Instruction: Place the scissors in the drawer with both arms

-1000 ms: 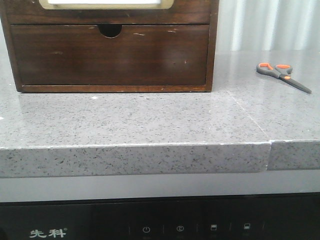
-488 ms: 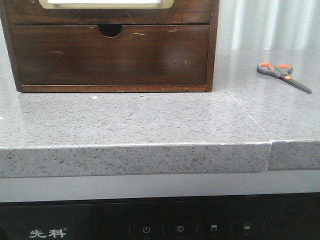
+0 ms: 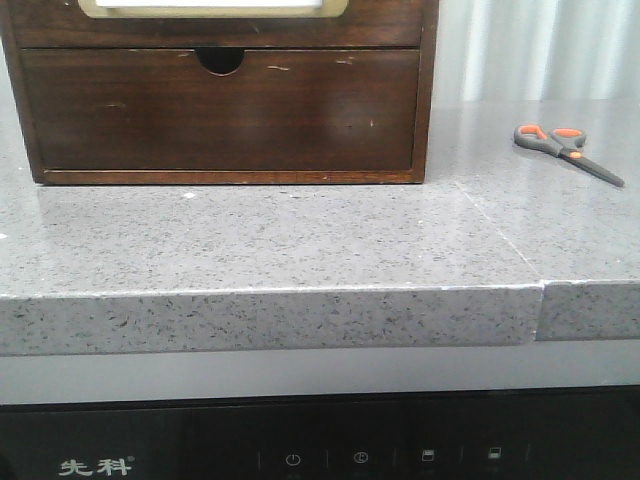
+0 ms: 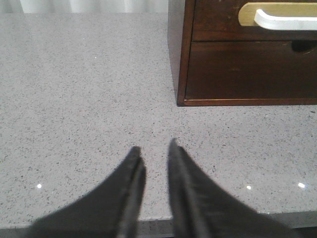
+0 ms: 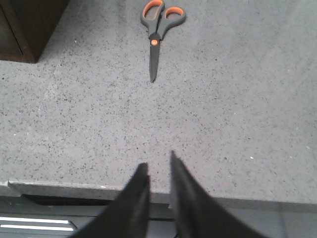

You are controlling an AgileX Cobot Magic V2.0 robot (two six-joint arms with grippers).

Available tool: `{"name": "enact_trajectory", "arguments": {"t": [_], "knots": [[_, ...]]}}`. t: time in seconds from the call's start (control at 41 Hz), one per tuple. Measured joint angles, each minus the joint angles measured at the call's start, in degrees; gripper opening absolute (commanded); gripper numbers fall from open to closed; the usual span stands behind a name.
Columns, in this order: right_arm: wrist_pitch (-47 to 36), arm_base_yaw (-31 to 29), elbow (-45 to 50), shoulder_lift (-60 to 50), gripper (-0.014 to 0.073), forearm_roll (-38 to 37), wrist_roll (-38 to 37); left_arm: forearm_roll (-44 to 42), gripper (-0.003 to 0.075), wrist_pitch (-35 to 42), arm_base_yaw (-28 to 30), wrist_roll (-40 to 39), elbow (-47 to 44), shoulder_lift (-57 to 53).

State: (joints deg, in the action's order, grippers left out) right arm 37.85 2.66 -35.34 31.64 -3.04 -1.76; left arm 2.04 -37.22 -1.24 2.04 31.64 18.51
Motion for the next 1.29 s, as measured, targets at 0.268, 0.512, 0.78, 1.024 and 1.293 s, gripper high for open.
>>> {"name": "enact_trajectory", "arguments": {"t": [0.268, 0.512, 0.78, 1.024, 1.293], "knots": [[0.3, 0.0, 0.0, 0.0, 0.0472, -0.5, 0.0, 0.1, 0.0503, 0.0, 0.0, 0.0, 0.0, 0.0], [0.3, 0.0, 0.0, 0.0, 0.0472, -0.5, 0.0, 9.8, 0.0503, -0.3, 0.0, 0.0, 1.6, 3.5], [0.3, 0.0, 0.0, 0.0, 0.0472, -0.5, 0.0, 44.0, 0.0503, -0.1, 0.0, 7.8, 2.4, 17.2], [0.3, 0.0, 0.0, 0.0, 0.0472, -0.5, 0.0, 73.2, 0.0503, 1.7, 0.0, 30.5, 2.4, 29.5], [0.3, 0.0, 0.0, 0.0, 0.0472, -0.5, 0.0, 94.9, 0.0503, -0.2, 0.0, 47.1, 2.6, 41.6]]}}
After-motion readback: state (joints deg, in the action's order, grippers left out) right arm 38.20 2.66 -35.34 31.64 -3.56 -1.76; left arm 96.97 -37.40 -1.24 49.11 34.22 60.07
